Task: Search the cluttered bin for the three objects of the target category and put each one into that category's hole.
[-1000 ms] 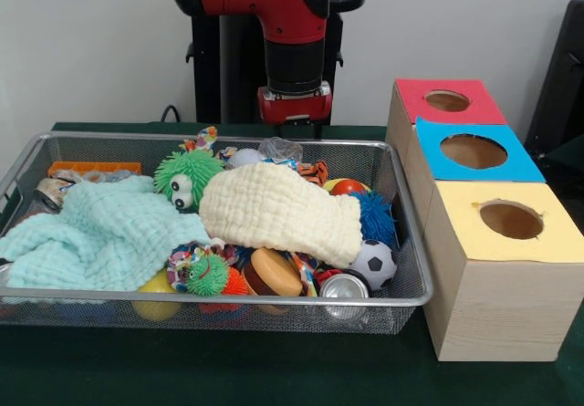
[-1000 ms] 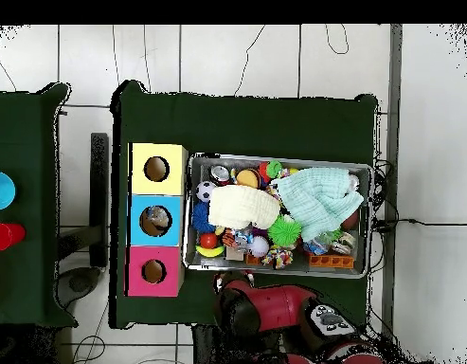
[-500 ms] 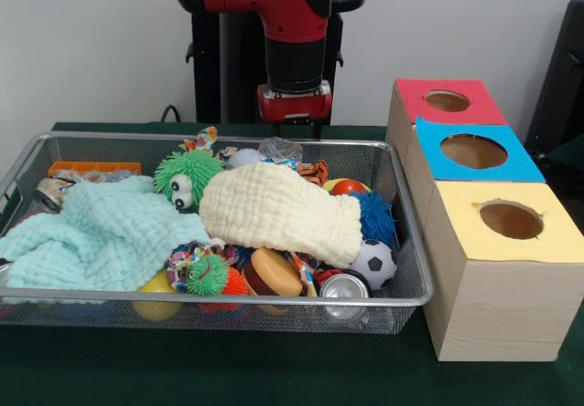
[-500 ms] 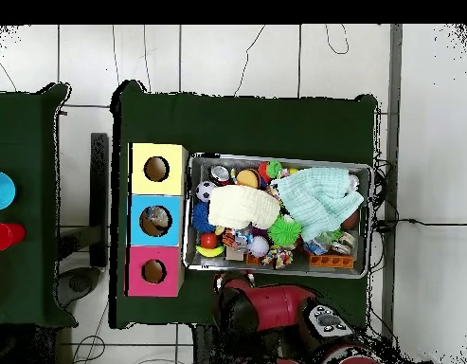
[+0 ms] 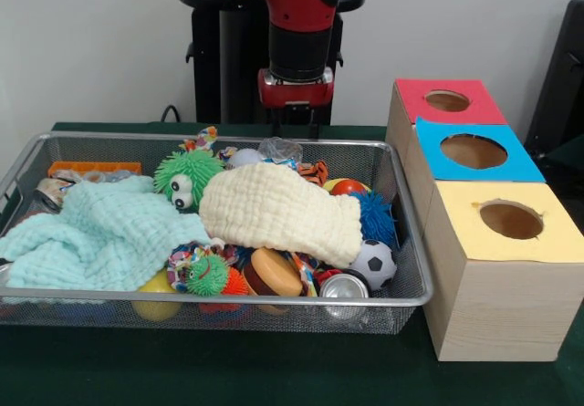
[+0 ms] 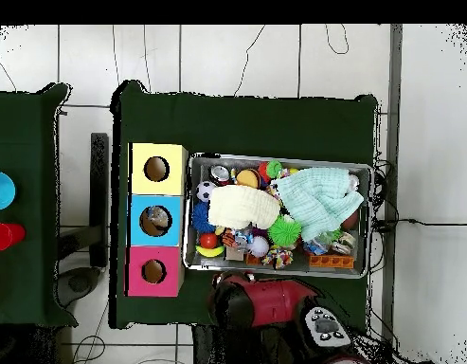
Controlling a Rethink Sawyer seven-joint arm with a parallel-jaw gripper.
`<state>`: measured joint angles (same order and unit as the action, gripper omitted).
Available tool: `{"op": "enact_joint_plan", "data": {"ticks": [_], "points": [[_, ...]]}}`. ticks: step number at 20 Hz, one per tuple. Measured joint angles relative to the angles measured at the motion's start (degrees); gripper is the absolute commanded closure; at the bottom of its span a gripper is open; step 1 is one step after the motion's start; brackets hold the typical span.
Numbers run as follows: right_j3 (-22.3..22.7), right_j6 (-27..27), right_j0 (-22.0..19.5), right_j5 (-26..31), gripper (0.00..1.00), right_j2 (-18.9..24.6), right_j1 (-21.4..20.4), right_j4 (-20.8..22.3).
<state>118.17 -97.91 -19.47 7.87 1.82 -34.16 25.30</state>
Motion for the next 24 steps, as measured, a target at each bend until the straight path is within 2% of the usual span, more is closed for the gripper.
{"op": "enact_joint_plan", "data": {"ticks": [9, 15, 20, 24], "points": [[0.0, 0.0, 2.17, 1.76, 0.0, -1.99, -2.28, -0.04], [-0.88, 0.0, 4.22, 1.71, 0.0, -4.78, -3.81, -0.04], [-2.59, 0.0, 6.65, -0.28, 0.0, -7.8, -3.88, -0.02], [-3.37, 0.0, 7.16, -3.66, 0.0, -8.62, -3.85, -0.04]]}}
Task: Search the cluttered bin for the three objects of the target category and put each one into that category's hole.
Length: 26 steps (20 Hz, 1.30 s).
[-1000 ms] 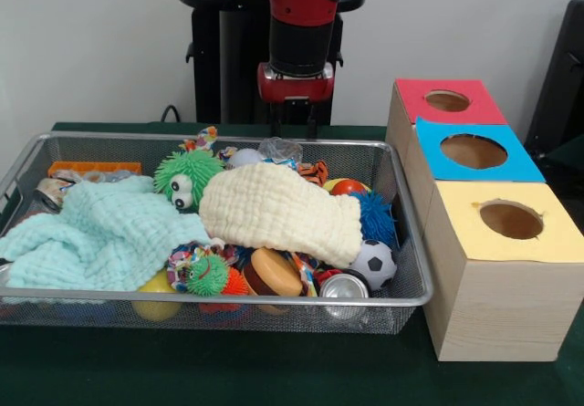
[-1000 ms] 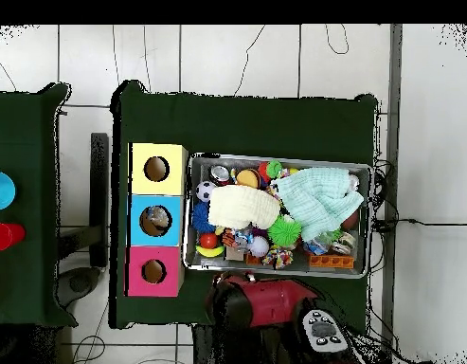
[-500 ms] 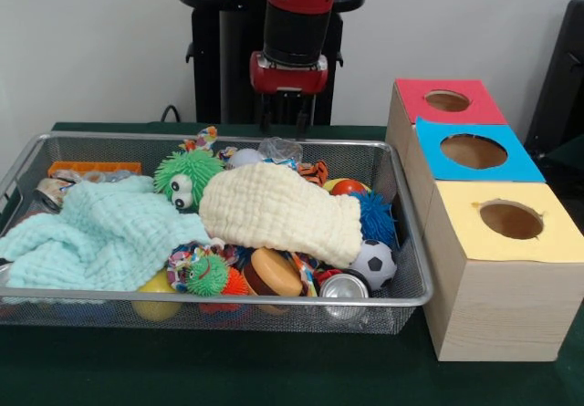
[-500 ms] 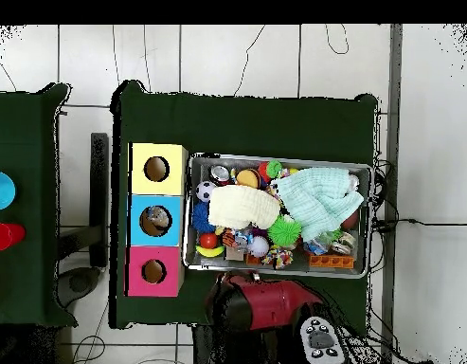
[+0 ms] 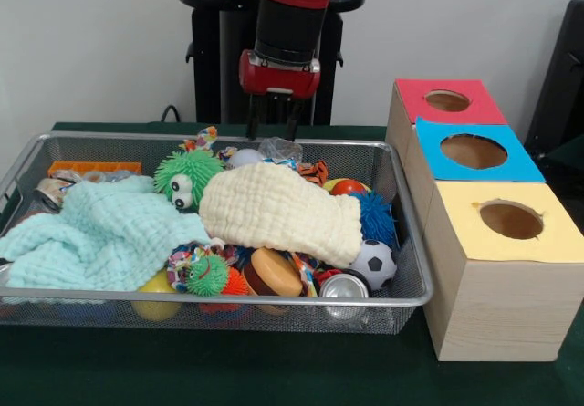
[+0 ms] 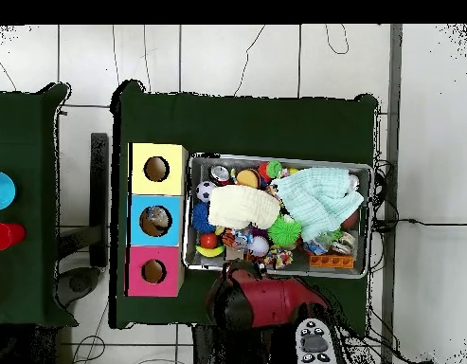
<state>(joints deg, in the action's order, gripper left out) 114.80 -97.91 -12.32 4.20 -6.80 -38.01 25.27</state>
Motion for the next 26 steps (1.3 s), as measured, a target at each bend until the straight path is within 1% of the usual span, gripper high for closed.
{"op": "enact_joint_plan", "data": {"ticks": [4, 7, 16, 20, 26], "points": [[-0.22, 0.0, 0.01, -3.78, 0.0, -0.28, 0.25, -0.25], [-0.22, 0.0, 0.01, -5.91, 0.0, -0.53, 1.63, -0.32], [-0.28, 0.0, 0.06, -8.82, 0.0, -2.64, 5.5, -1.45], [-0.26, -0.01, 0.06, -10.35, 0.0, -3.11, 8.16, -1.82], [-0.19, 0.0, 0.02, -12.28, 0.0, -3.4, 8.32, -1.82]]}}
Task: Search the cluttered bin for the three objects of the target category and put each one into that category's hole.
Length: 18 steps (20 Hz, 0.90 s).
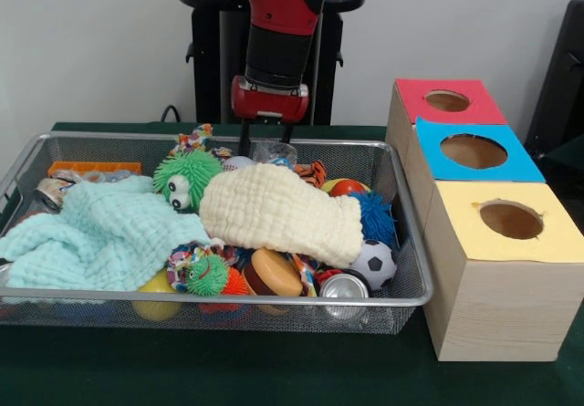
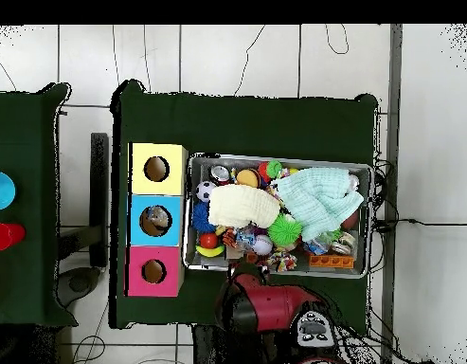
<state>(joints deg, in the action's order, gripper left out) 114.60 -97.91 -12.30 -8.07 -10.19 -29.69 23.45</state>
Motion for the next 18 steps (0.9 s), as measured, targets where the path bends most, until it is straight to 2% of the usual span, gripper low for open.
{"op": "enact_joint_plan", "data": {"ticks": [5, 6, 18], "points": [[0.23, 0.0, -0.46, -0.82, 0.0, 0.03, 0.14, -0.02], [0.25, 0.0, -0.58, -1.04, 1.0, 0.04, 0.21, -0.02], [0.25, 0.0, -0.94, -2.33, 1.0, 0.2, 1.99, -0.04]]}}
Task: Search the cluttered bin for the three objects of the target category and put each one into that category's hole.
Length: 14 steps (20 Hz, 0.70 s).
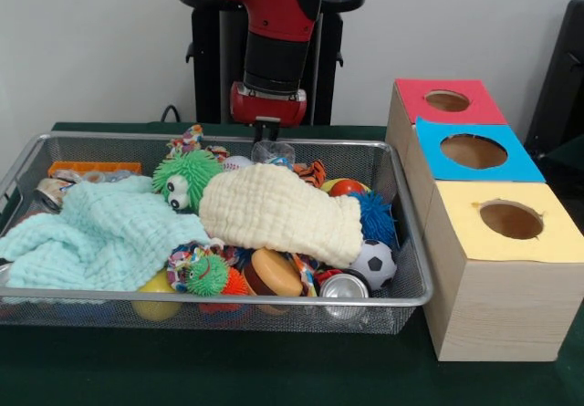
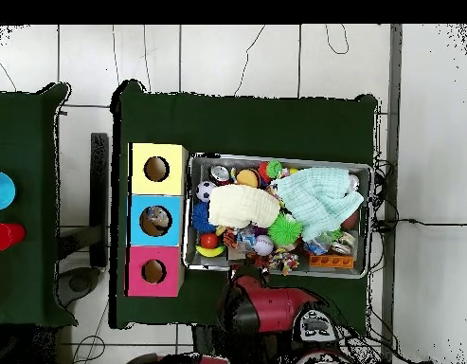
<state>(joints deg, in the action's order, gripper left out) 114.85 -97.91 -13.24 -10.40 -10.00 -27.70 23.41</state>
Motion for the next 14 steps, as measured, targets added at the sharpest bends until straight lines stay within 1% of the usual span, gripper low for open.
{"op": "enact_joint_plan", "data": {"ticks": [5, 9, 10, 14], "points": [[0.12, 0.0, -0.04, 0.86, 1.0, 0.29, -0.85, -0.09], [0.18, 0.0, 0.02, 4.02, 1.0, 0.99, -3.44, -0.95], [0.18, 0.0, 0.02, 4.72, 0.0, 1.19, -4.14, -1.22], [0.21, 0.0, 0.02, 4.94, 0.0, 1.45, -4.76, -1.27]]}}
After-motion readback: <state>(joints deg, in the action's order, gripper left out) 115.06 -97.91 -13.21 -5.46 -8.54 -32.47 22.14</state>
